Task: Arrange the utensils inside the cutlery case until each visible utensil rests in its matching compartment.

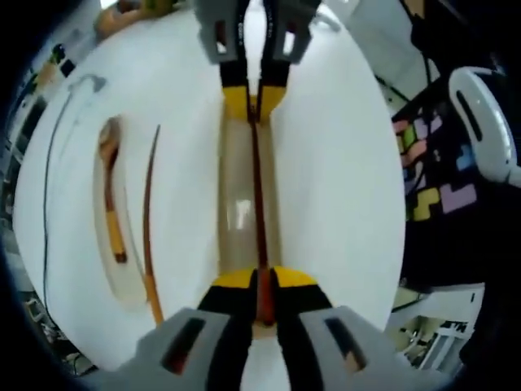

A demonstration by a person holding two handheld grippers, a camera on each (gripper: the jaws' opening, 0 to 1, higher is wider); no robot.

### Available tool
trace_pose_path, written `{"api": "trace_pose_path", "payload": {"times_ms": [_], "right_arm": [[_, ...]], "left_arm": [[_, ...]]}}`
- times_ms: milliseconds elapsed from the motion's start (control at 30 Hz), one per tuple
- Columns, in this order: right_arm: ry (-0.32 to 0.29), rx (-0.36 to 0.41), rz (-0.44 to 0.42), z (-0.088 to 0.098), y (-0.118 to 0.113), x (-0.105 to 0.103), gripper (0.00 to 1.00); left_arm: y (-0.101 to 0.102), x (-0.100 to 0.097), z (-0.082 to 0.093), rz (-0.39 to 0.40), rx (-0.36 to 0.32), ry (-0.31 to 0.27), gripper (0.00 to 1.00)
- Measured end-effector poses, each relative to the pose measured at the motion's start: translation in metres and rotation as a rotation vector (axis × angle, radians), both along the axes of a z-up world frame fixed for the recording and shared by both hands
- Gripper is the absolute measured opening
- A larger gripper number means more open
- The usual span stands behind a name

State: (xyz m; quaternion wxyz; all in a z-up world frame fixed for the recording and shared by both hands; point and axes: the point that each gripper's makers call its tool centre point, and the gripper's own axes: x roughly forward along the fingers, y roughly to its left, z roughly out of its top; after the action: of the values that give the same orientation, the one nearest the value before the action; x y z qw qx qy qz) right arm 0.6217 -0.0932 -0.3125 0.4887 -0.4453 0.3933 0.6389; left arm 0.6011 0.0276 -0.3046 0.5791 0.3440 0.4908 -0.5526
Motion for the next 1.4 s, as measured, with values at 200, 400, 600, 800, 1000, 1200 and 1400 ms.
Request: {"api": "trace_pose_path", "payload": {"times_ms": [200, 400, 600, 800, 1000, 1200, 1400], "right_arm": [[-0.025, 0.016, -0.001, 0.01, 0.004, 0.002, 0.04], [-0.053, 0.028, -0.002, 0.017, 0.006, 0.006, 0.04], [-0.08, 0.035, -0.008, 0.021, 0.007, 0.012, 0.06], [-0.104, 0.047, -0.015, 0.021, 0.01, 0.023, 0.08], [-0.118, 0.051, -0.021, 0.017, 0.011, 0.032, 0.11], [-0.13, 0.056, -0.031, 0.013, 0.014, 0.046, 0.13], [-0.141, 0.053, -0.037, 0.007, 0.014, 0.058, 0.17]], "left_arm": [[0.003, 0.004, 0.01, 0.003, -0.003, -0.041, 0.07], [0.007, 0.01, 0.017, 0.012, -0.005, -0.085, 0.07], [0.014, 0.019, 0.018, 0.021, -0.003, -0.126, 0.08], [0.018, 0.032, 0.014, 0.015, 0.002, -0.171, 0.11], [0.022, 0.049, 0.009, 0.012, 0.014, -0.231, 0.15], [0.025, 0.061, 0.001, 0.013, 0.017, -0.238, 0.18], [0.022, 0.071, -0.007, 0.017, 0.009, -0.247, 0.21]]}}
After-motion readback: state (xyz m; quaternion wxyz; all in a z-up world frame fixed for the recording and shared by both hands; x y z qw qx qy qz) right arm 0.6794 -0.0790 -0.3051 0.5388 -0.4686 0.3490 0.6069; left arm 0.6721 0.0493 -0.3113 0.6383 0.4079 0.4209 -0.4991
